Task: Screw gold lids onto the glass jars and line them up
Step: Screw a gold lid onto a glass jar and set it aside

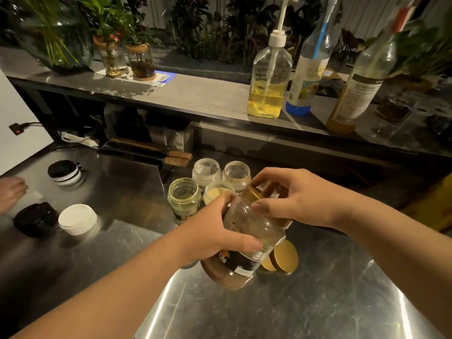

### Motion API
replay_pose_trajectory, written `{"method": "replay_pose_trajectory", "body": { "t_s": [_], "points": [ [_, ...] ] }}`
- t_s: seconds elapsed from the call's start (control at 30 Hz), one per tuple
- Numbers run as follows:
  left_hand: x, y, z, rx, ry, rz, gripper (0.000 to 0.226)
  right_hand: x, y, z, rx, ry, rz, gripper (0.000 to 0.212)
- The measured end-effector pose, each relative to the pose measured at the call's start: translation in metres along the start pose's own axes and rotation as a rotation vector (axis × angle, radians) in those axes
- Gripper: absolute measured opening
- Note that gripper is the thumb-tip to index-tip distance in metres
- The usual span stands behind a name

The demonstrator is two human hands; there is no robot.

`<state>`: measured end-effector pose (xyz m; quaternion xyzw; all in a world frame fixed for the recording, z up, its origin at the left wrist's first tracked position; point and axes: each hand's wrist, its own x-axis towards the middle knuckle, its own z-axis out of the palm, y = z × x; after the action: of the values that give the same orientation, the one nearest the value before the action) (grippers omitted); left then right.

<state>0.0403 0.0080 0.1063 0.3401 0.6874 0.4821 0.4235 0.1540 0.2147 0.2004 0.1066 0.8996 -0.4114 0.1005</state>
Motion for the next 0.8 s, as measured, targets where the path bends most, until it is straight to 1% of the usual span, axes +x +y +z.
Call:
{"method": "replay_pose_trajectory", "body": {
  "t_s": [0.07, 0.13, 0.2, 0.23, 0.27, 0.3, 0.37, 0.4, 0.47, 0.53, 0.63, 0.7, 0.73, 0.8],
  "points": [
    [0.003, 0.004, 0.007, 0.175, 0.087, 0.014, 0.102, 0.005, -0.003, 0.009, -0.162, 0.074, 0.140, 0.059],
    [0.006, 0.006, 0.014, 0.300, 0.157, 0.028, 0.107, 0.010, -0.005, 0.017, -0.292, 0.118, 0.249, 0.078],
    [0.010, 0.006, 0.017, 0.348, 0.179, 0.033, 0.106, 0.009, -0.006, 0.016, -0.315, 0.084, 0.334, 0.095],
    [0.011, 0.006, 0.016, 0.333, 0.165, 0.029, 0.103, 0.007, -0.005, 0.011, -0.284, 0.044, 0.336, 0.098],
    [0.012, 0.006, 0.013, 0.290, 0.144, 0.019, 0.099, 0.004, -0.002, 0.005, -0.223, -0.002, 0.296, 0.097],
    [0.011, 0.007, 0.009, 0.227, 0.113, 0.006, 0.095, 0.000, 0.001, -0.002, -0.144, -0.039, 0.212, 0.092],
    [0.010, 0.008, 0.002, 0.056, 0.033, -0.026, 0.094, -0.012, 0.006, -0.012, -0.024, -0.058, -0.010, 0.077],
    [0.009, 0.007, -0.001, -0.038, -0.007, -0.043, 0.098, -0.017, 0.009, -0.014, -0.011, -0.044, -0.120, 0.072],
    [0.007, 0.004, -0.004, -0.222, -0.095, -0.069, 0.107, -0.025, 0.014, -0.012, -0.074, 0.006, -0.309, 0.068],
    [0.006, 0.001, -0.005, -0.357, -0.187, -0.090, 0.119, -0.029, 0.014, -0.007, -0.151, 0.022, -0.429, 0.066],
    [0.005, 0.003, -0.006, -0.435, -0.348, -0.060, 0.116, -0.031, 0.011, -0.001, -0.308, 0.071, -0.486, 0.058],
    [0.006, 0.007, -0.003, -0.391, -0.406, -0.042, 0.107, -0.029, 0.010, 0.002, -0.421, 0.127, -0.484, 0.055],
    [0.008, 0.008, -0.001, -0.348, -0.396, -0.036, 0.099, -0.028, 0.011, 0.003, -0.443, 0.143, -0.461, 0.055],
    [0.014, 0.009, 0.004, -0.241, -0.287, -0.045, 0.087, -0.024, 0.013, 0.006, -0.434, 0.169, -0.345, 0.058]
  ]
}}
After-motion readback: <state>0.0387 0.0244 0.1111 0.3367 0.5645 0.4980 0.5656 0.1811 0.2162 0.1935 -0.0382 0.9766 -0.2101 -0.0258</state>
